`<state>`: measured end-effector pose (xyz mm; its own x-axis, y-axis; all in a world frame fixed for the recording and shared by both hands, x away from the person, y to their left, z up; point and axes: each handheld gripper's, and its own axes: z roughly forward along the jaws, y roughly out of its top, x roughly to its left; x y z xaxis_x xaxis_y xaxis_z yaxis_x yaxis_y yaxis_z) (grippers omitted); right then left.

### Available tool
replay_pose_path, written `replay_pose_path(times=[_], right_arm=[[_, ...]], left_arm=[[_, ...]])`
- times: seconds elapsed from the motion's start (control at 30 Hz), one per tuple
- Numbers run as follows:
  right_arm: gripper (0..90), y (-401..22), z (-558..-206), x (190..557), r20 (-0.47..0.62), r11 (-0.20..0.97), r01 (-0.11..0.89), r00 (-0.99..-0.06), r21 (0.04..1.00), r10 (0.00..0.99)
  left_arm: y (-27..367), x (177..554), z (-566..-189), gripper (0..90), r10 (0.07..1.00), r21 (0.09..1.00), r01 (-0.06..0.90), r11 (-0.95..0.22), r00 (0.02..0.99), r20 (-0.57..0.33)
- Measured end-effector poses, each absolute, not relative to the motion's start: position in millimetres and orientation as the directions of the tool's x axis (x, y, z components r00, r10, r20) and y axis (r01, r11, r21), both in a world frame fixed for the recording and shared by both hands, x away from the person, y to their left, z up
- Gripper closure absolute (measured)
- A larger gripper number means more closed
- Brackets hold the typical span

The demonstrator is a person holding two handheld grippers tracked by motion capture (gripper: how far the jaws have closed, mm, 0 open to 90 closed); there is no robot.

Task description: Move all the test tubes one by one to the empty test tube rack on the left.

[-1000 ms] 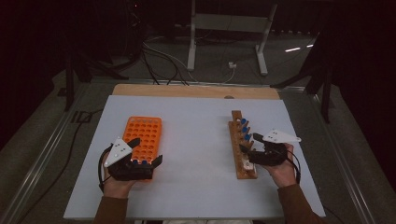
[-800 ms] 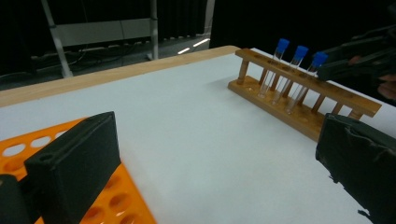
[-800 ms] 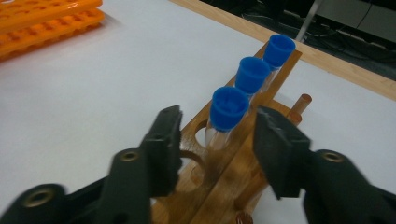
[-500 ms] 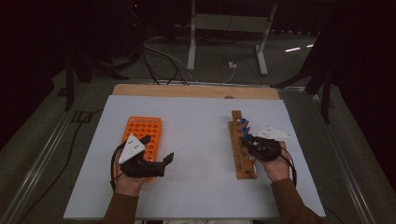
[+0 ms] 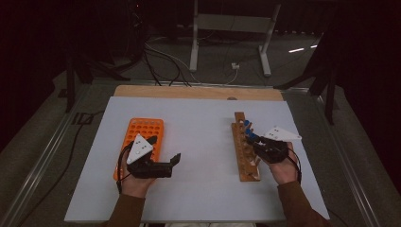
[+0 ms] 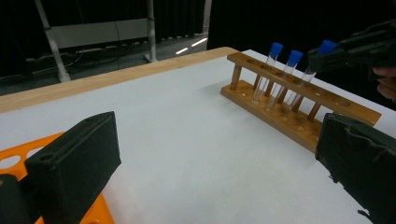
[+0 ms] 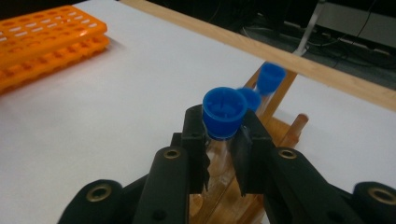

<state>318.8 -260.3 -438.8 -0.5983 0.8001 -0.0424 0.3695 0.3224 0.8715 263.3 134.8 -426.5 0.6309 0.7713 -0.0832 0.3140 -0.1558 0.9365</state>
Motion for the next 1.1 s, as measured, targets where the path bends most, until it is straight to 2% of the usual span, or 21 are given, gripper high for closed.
replay_pose_path(times=[0.5,1.1], right_arm=[[77.1,-261.0,-405.7,309.6,-0.057,0.307,0.298,-0.627,0.904,0.777],[77.0,-231.8,-406.0,300.3,-0.01,0.317,0.3,-0.712,0.9,0.702]], left_arm=[[116.4,266.0,-421.7,1.4,0.745,0.937,0.3,-0.18,0.663,-0.069],[89.0,266.4,-419.1,4.3,0.696,0.939,0.274,-0.21,0.716,-0.054]])
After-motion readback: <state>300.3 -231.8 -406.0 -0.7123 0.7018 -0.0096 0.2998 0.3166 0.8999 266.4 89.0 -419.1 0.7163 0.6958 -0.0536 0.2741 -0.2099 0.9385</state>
